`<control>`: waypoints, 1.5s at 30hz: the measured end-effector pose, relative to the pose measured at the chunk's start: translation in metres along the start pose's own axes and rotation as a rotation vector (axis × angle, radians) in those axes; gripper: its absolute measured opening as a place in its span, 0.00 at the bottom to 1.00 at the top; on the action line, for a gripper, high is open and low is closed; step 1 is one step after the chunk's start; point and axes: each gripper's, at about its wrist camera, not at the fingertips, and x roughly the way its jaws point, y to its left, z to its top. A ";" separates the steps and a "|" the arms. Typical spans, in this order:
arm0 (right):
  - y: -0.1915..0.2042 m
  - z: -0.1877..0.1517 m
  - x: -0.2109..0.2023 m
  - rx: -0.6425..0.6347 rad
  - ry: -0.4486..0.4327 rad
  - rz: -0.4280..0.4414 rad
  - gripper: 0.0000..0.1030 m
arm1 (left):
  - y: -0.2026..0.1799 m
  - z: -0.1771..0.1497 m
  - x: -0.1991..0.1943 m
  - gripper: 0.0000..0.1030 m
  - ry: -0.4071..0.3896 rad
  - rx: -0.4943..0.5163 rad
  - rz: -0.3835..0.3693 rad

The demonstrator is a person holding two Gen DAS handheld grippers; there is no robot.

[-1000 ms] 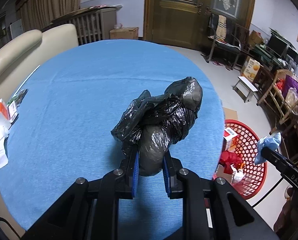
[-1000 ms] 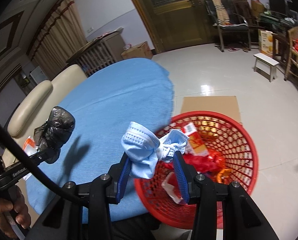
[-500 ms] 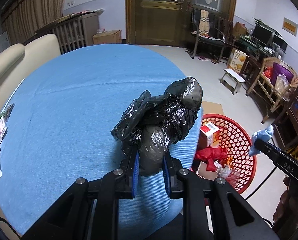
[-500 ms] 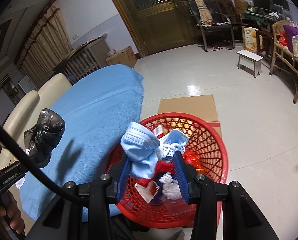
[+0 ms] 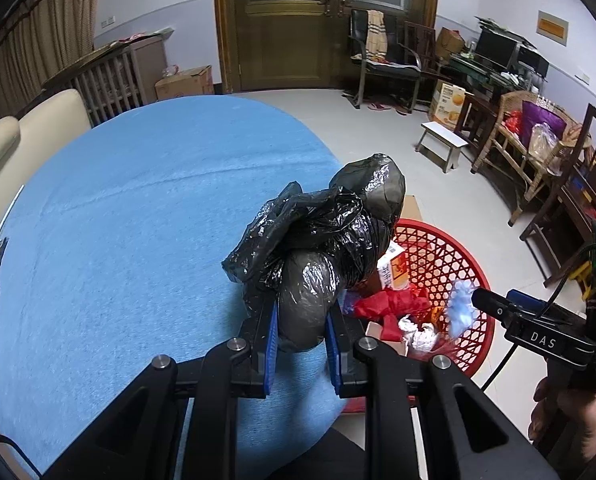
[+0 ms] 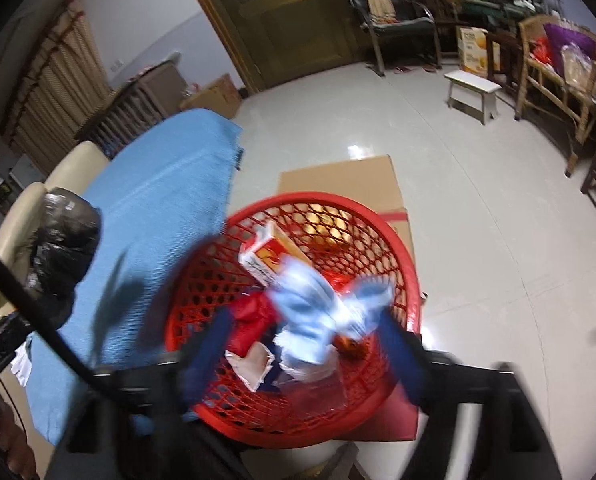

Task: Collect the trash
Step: 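Open the right tool to drop the blue mask into the red basket, then lower the black bag into the basket and open the left tool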

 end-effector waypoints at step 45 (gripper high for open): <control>-0.059 0.034 -0.089 0.153 -0.274 0.034 0.86 | -0.101 0.003 0.052 0.21 0.104 0.196 -0.078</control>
